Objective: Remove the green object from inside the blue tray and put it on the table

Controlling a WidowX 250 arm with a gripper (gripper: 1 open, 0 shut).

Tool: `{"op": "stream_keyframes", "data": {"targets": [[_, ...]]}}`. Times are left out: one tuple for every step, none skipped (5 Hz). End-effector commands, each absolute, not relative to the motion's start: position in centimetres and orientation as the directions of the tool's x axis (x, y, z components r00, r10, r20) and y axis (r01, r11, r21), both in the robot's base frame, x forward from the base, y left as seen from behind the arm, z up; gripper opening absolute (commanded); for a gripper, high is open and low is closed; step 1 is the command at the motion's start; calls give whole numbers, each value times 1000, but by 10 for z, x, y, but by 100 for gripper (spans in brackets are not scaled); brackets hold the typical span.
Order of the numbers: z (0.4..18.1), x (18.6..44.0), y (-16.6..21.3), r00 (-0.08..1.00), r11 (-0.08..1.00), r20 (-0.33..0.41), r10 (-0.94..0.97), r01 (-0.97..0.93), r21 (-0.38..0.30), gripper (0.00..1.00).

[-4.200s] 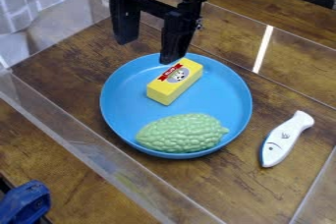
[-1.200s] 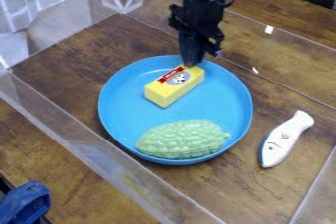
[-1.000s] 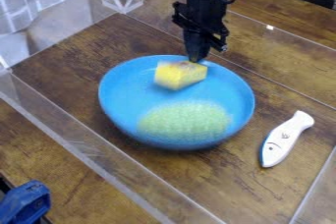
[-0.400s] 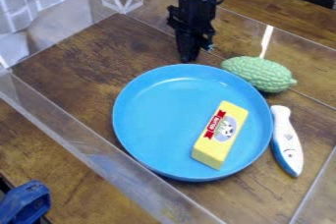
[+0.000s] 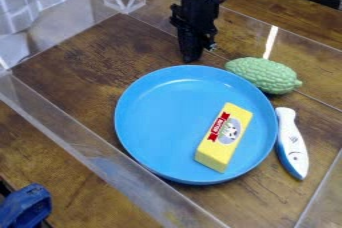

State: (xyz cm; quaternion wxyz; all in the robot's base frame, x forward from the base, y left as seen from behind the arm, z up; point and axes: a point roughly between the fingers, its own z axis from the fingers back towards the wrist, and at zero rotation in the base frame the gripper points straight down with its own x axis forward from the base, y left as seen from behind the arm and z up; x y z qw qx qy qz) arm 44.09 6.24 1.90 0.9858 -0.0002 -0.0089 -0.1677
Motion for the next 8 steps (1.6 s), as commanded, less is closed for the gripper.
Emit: {"op": "stream_keyframes", "data": {"targets": [[12,437,55,924,924,-15,-382,382,-15,100],[11,437,47,912,912,-23,-410,410,-21,100],[11,440,51,875,876,-24,-483,483,-23,100],[11,441,54,833,833,-25,-553,553,-25,100],[10,439,53,811,811,-25,-585,584,-29,100],[9,437,52,787,787,-26,-617,616,-32,100],[10,435,50,760,760,-26,-649,648,-36,100],[10,432,45,713,714,-26,-700,699,-40,100]]}}
